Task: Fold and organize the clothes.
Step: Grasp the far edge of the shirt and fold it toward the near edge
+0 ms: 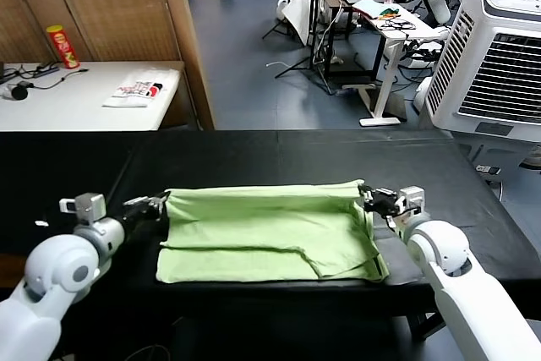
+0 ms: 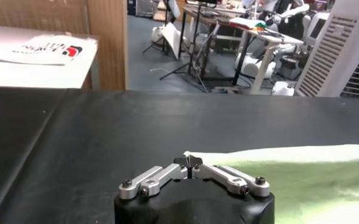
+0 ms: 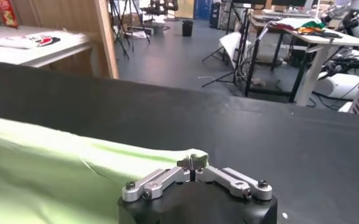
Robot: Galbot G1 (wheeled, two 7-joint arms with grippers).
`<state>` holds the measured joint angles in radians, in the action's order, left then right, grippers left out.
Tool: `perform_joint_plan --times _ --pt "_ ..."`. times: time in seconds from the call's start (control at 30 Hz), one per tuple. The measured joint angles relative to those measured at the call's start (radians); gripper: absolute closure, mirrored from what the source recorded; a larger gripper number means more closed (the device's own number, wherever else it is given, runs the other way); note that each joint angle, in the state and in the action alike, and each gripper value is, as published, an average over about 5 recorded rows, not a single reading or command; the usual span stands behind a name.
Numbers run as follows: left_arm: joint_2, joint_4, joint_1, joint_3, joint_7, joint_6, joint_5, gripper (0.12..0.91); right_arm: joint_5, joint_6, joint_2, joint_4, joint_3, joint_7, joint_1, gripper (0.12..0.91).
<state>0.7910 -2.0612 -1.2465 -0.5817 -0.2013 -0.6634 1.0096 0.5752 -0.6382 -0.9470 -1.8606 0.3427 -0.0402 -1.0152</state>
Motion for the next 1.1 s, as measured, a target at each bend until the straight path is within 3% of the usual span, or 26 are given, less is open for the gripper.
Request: perform_joint_plan --times 0.47,1.1 --pt "0.006 -0.078 -0.166 -0.083 0.002 0.004 -0.013 0.904 -0.013 -0.075 0.024 -0.140 0.013 -0.026 -0.131 0.903" --pt "0.026 -0.110 -0.266 -0.098 0.007 -0.001 -0.098 0.904 -0.027 -0.098 0.031 -0.137 0.014 -0.028 -0.186 0.903"
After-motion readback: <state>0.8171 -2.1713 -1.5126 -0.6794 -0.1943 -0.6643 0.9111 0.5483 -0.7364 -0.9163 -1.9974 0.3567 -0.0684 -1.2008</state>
